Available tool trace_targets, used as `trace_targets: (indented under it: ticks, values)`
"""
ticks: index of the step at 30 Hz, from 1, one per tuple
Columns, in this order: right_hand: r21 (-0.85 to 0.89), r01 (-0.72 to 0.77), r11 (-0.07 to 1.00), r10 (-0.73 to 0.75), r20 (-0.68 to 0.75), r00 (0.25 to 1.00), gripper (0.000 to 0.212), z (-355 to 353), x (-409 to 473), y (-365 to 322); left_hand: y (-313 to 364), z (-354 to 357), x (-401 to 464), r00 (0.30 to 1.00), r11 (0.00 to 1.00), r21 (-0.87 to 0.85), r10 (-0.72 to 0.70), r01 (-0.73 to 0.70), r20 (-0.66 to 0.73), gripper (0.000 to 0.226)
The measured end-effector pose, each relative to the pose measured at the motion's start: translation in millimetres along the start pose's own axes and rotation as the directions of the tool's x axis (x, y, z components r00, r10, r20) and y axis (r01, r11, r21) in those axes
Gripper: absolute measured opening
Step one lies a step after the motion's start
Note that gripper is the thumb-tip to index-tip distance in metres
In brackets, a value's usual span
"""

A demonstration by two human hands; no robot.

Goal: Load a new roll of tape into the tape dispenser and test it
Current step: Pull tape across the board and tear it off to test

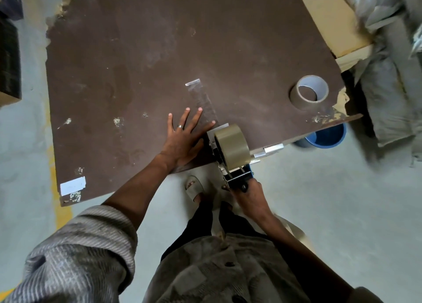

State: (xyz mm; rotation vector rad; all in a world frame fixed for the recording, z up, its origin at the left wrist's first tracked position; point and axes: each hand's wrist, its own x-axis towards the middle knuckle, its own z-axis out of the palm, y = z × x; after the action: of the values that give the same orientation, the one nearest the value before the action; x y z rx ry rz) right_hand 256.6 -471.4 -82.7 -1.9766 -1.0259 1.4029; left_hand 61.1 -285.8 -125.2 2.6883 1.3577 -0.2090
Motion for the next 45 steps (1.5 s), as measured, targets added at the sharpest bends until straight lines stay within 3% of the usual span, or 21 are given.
trace_targets:
  ticks: [5,15,37,45]
  values:
    - [0.021,-0.019,1.000,0.019,-0.025,1.000,0.048,2,0,2,2,-3,0,1.000,1.000,0.008,-0.002,0.002,0.019,0.065]
    - [-0.004,-0.080,0.997,0.080,-0.044,0.996,0.025,1,-18,11,3,-5,-2,1.000,1.000,-0.012,-0.009,0.009,0.020,0.066]
    - [-0.047,-0.234,0.971,0.232,-0.058,0.971,0.018,-4,-53,-4,0,-2,-5,0.999,0.999,-0.041,0.027,-0.028,-0.031,0.062]
    - [-0.199,-0.289,0.936,0.278,-0.081,0.957,0.020,6,-46,-7,2,-3,-7,1.000,1.000,-0.023,0.006,-0.007,-0.013,0.062]
